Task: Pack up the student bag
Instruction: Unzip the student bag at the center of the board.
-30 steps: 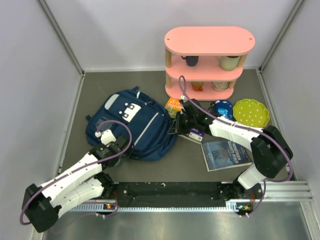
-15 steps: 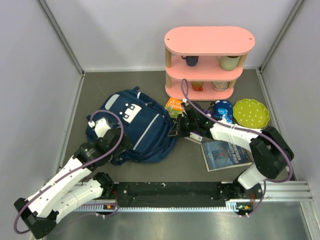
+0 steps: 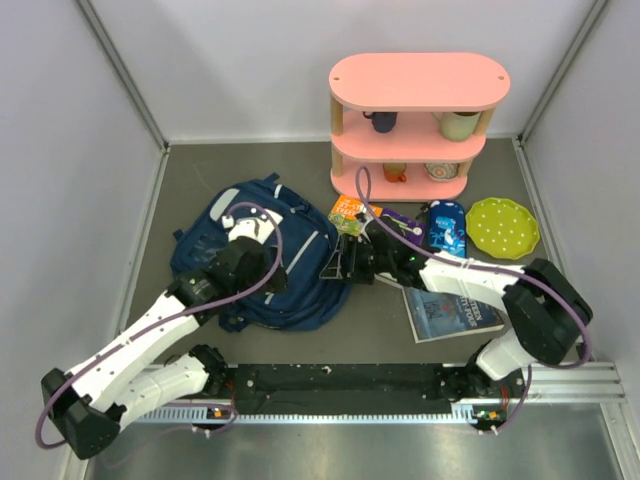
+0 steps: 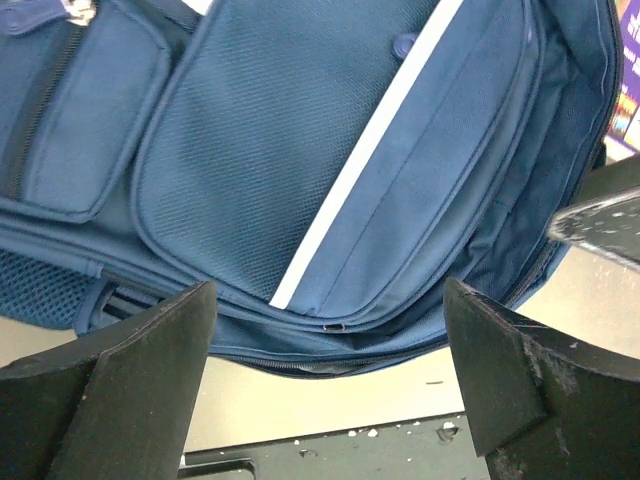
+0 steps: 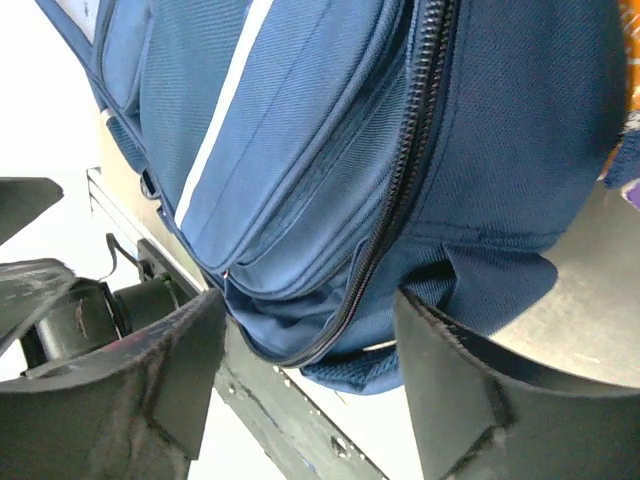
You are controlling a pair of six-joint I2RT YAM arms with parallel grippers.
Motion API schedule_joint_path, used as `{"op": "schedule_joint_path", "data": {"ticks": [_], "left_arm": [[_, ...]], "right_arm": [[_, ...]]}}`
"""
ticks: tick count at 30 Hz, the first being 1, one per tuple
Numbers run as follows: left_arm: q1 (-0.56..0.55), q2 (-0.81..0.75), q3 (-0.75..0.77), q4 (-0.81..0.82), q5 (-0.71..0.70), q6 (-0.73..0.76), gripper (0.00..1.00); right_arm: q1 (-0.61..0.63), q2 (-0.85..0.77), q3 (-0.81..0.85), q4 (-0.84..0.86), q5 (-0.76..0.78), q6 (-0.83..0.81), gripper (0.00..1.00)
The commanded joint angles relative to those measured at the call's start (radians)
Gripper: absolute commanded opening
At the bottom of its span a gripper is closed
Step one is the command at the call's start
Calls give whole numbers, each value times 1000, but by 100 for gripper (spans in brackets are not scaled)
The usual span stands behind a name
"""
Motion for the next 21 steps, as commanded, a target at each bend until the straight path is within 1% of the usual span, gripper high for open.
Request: {"op": "schedule_joint_path", "data": {"ticks": [1, 2, 4, 5, 8, 10, 12, 13, 14, 16, 17, 18, 19, 21], "left_arm": [[3, 42, 41, 112, 117, 131, 99], [5, 41, 37, 143, 140, 139, 99], [3, 50, 36, 168, 162, 150, 99], [3, 55, 34, 179, 171, 151, 99], [3, 88, 33, 208, 215, 147, 99], [-1, 114, 25, 220, 251, 140, 99], [-4, 119, 22, 223, 251, 133, 99], [-6, 117, 19, 226, 249, 130, 99], [-6, 114, 19, 225, 248, 131, 99], [-6, 99, 16, 220, 228, 134, 99], [-6, 93, 17, 215, 223, 133, 99], [-6, 84, 17, 211, 217, 134, 99], [-4, 79, 19, 202, 205, 133, 99], [-4, 70, 24, 192, 191, 131, 99]], "right_arm": [[-23, -164, -2, -40, 100, -69, 72], [-33, -186, -14, -101, 146, -82, 73], [-72, -230, -28, -140, 195, -84, 74], [-83, -271, -52, -148, 203, -86, 74], [-129, -325, -106, -150, 226, -63, 75], [-134, -318, -115, -146, 208, -52, 75], [-134, -269, -120, -92, 153, -38, 75], [-131, -247, -126, -64, 96, -12, 75], [-119, -226, -129, -50, 77, 2, 74], [-93, -160, -126, 45, 54, 37, 74], [-78, -132, -118, 65, 48, 45, 73], [-38, -82, -106, 86, 42, 49, 73], [-16, -50, -60, 96, 28, 49, 72], [45, 4, -7, 88, 19, 46, 70]]}}
